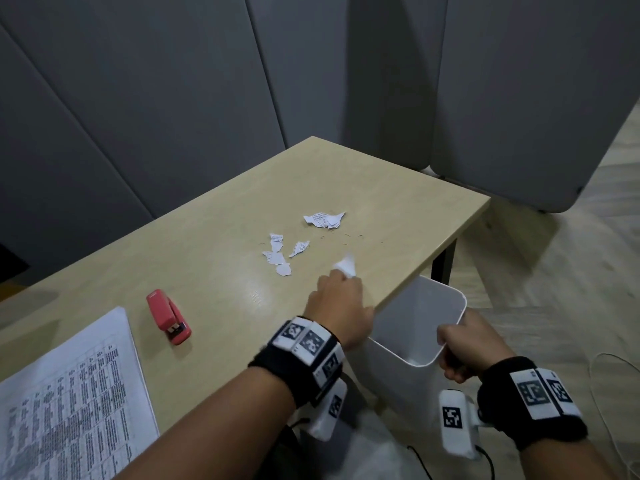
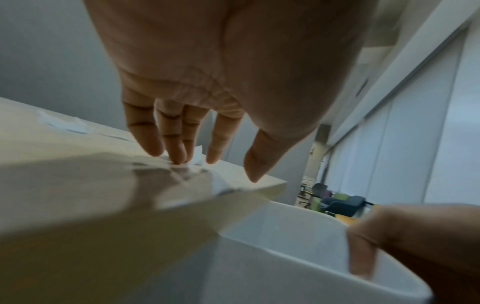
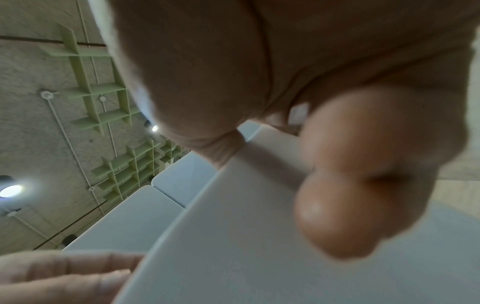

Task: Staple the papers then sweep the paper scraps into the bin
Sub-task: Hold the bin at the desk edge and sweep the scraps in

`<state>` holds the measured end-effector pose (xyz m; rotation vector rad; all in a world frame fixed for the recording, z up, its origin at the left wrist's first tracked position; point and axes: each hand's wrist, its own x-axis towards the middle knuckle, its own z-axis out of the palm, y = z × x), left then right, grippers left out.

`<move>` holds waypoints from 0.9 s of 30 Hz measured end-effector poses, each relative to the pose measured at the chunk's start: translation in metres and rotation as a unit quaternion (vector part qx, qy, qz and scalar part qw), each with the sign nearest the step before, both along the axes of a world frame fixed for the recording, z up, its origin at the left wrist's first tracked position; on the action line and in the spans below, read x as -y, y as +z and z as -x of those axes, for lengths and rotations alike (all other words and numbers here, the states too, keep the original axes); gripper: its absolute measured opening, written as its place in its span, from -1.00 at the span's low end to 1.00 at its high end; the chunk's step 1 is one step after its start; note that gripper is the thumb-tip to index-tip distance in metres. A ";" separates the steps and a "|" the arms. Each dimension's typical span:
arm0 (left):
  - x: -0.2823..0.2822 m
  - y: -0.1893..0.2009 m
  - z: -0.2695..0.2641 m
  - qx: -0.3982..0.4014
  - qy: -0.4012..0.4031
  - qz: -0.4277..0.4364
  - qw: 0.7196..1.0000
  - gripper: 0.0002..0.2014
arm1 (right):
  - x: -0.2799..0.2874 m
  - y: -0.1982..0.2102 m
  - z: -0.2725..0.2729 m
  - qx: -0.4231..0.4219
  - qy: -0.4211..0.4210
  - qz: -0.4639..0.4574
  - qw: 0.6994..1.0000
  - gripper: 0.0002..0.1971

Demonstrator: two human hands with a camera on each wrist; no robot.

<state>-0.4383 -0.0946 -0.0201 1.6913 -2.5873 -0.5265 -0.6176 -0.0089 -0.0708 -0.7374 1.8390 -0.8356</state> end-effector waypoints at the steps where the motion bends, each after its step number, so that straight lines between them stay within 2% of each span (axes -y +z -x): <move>1: -0.008 -0.001 0.003 -0.021 -0.039 -0.008 0.999 -0.61 | 0.000 0.001 0.000 -0.003 0.002 0.001 1.000 -0.77; 4: -0.020 -0.001 0.010 -0.089 -0.120 -0.029 0.988 -0.49 | 0.000 0.003 -0.001 -0.008 0.003 0.002 1.000 -0.80; 6: -0.012 0.000 0.009 -0.123 -0.103 0.004 0.987 -0.50 | 0.000 0.003 -0.001 -0.007 -0.002 -0.002 1.000 -0.81; 8: 0.005 0.003 0.003 -0.114 -0.043 0.037 0.992 -0.50 | 0.000 0.002 -0.001 -0.006 -0.004 -0.005 1.000 -0.81; 10: 0.026 0.004 -0.010 -0.047 0.041 0.033 0.998 -0.41 | -0.001 0.002 -0.001 -0.004 -0.005 -0.008 1.000 -0.82; 13: 0.062 -0.002 -0.037 0.033 0.178 -0.020 0.983 -0.25 | 0.000 0.001 -0.001 0.004 -0.005 -0.007 1.000 -0.79; 15: 0.077 -0.009 -0.052 0.069 0.207 -0.061 0.974 -0.22 | 0.000 0.000 -0.002 0.007 -0.008 -0.005 1.000 -0.78; 18: 0.077 -0.015 -0.054 0.104 0.155 -0.070 0.980 -0.28 | 0.001 -0.001 -0.001 0.006 -0.009 -0.003 1.000 -0.78; 21: 0.052 -0.010 -0.036 0.102 0.066 -0.056 0.991 -0.39 | 0.002 -0.001 -0.001 0.005 -0.010 -0.002 1.000 -0.77; 24: 0.015 -0.005 -0.011 0.079 -0.039 -0.038 0.995 -0.48 | 0.002 -0.001 -0.001 0.011 -0.013 -0.003 1.000 -0.76; 27: -0.024 0.001 0.011 0.036 -0.122 -0.031 0.991 -0.48 | 0.002 -0.001 0.000 0.011 -0.015 -0.006 1.000 -0.77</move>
